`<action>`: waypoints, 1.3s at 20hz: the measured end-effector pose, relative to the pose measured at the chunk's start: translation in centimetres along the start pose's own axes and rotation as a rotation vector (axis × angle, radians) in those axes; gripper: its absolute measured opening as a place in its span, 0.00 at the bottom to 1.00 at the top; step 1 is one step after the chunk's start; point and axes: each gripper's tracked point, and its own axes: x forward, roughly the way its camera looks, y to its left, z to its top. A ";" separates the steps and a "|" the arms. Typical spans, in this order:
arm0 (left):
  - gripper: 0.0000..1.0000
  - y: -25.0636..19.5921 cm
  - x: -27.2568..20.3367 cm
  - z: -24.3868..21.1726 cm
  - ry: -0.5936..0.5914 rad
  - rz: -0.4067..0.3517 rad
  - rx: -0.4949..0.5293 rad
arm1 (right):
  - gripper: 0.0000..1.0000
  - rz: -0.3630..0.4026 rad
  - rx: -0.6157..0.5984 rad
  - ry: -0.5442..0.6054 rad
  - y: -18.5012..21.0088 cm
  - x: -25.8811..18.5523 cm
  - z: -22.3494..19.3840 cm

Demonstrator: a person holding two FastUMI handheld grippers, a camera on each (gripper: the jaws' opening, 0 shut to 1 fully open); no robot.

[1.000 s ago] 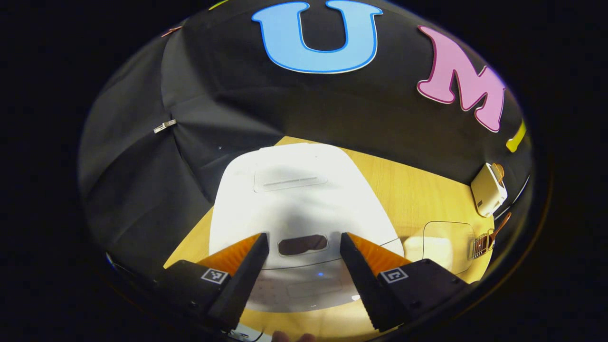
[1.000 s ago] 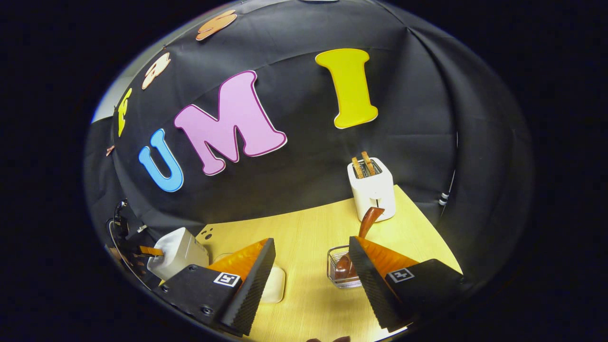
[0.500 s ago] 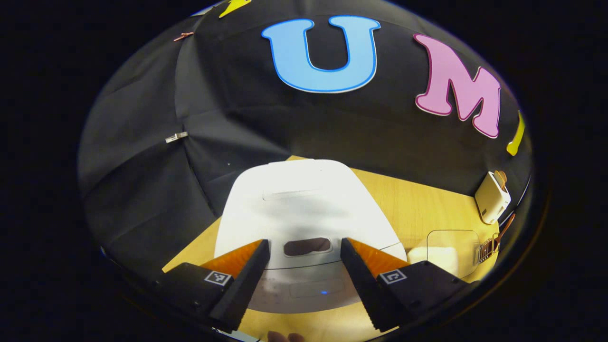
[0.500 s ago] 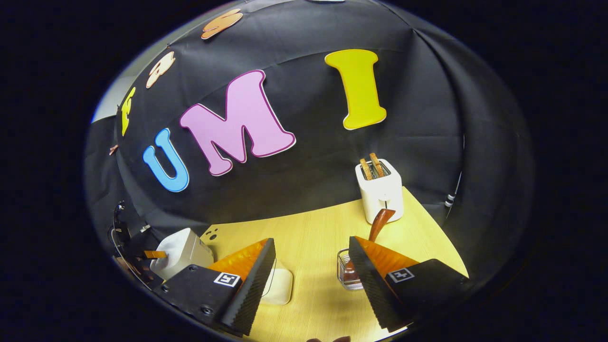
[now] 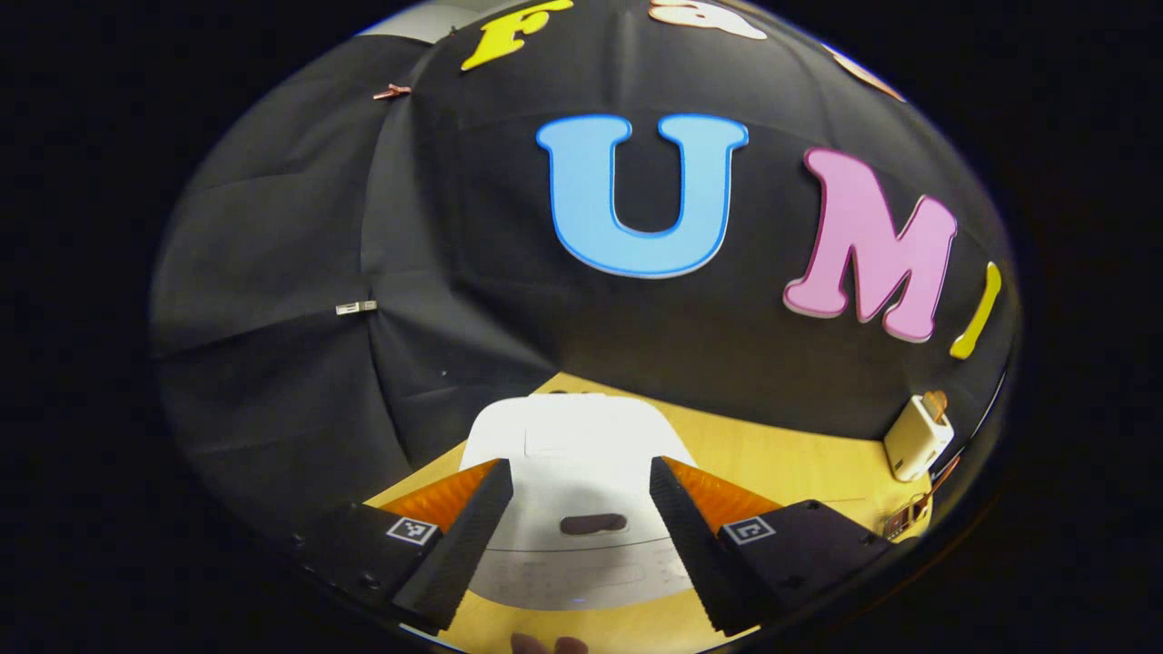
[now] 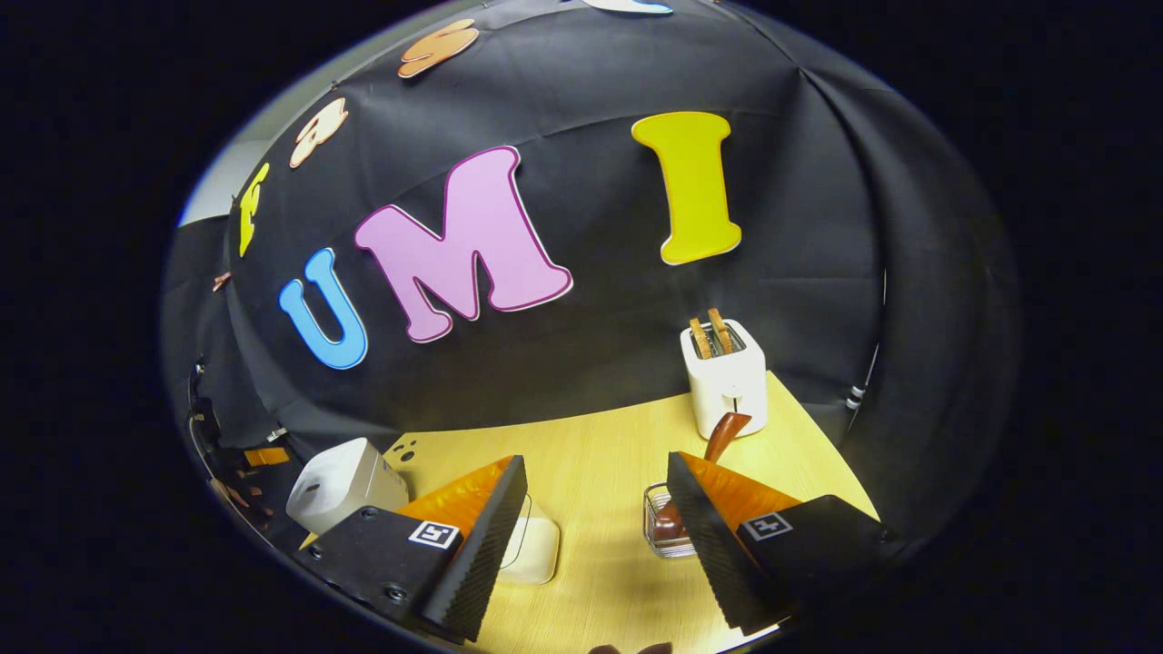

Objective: Close the left gripper, press the button to open the rice cooker; take a wooden spoon from the chopstick holder with the right hand, scoop a spoonful of rice and pour it into the rice cooker, then put the wooden spoon back into the chopstick holder.

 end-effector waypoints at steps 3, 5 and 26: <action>0.95 -1.1 -1.9 2.3 -0.087 -0.049 -0.003 | 0.97 0.019 -0.064 -0.006 0.9 -1.1 0.1; 0.95 -1.7 -3.5 3.5 -0.138 -0.101 0.018 | 0.98 0.034 -0.110 -0.011 1.9 -1.3 0.2; 0.95 -7.0 -10.2 1.6 -0.230 -0.228 0.105 | 0.98 0.089 -0.223 -0.038 6.8 -1.8 0.4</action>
